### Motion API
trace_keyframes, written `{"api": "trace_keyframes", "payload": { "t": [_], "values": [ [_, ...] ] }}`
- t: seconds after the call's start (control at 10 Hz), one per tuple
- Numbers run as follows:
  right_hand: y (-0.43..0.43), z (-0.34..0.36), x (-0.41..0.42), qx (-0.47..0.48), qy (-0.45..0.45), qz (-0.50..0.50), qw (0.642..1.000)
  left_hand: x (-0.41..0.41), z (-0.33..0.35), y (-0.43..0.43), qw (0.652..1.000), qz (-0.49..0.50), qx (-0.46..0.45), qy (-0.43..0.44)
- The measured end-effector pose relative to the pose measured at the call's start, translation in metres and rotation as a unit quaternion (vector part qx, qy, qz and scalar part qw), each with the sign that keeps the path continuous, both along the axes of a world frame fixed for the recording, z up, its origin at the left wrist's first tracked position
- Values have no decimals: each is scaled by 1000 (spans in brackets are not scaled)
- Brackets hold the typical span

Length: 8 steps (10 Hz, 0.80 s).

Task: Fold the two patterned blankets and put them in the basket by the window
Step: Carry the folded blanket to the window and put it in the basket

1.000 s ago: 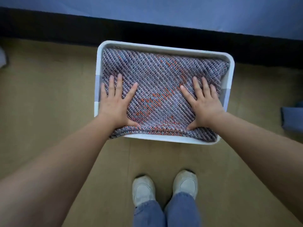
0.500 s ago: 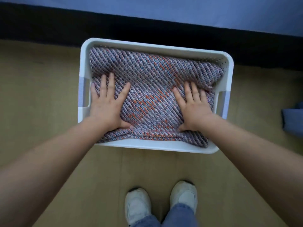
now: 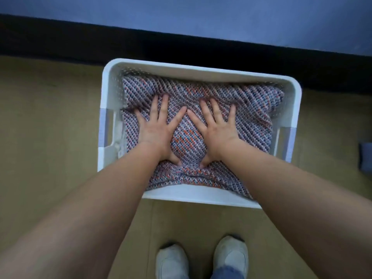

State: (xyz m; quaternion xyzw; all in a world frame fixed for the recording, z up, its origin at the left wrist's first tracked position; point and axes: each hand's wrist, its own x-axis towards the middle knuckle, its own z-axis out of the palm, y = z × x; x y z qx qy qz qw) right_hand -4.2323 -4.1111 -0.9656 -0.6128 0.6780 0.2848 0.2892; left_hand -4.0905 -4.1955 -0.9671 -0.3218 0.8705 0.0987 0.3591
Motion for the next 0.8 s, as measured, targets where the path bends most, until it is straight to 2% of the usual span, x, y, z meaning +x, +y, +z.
{"api": "trace_keyframes", "payload": {
  "t": [0.2,0.5,0.6,0.7,0.8],
  "values": [
    [-3,-25,-1,-26,-7,-26,999,-7,-18,-6,1000,17,4,5],
    [-7,-11,2,31,8,-3,999,-5,-14,-5,1000,0,0,-14],
    [-10,5,4,56,23,14,998,-4,0,-1,1000,-17,-17,-18],
    [-8,49,13,75,18,3,997,-3,42,15,1000,16,6,-26],
    [25,107,11,36,-44,-106,993,14,99,48,993,112,19,4]
  ]
}}
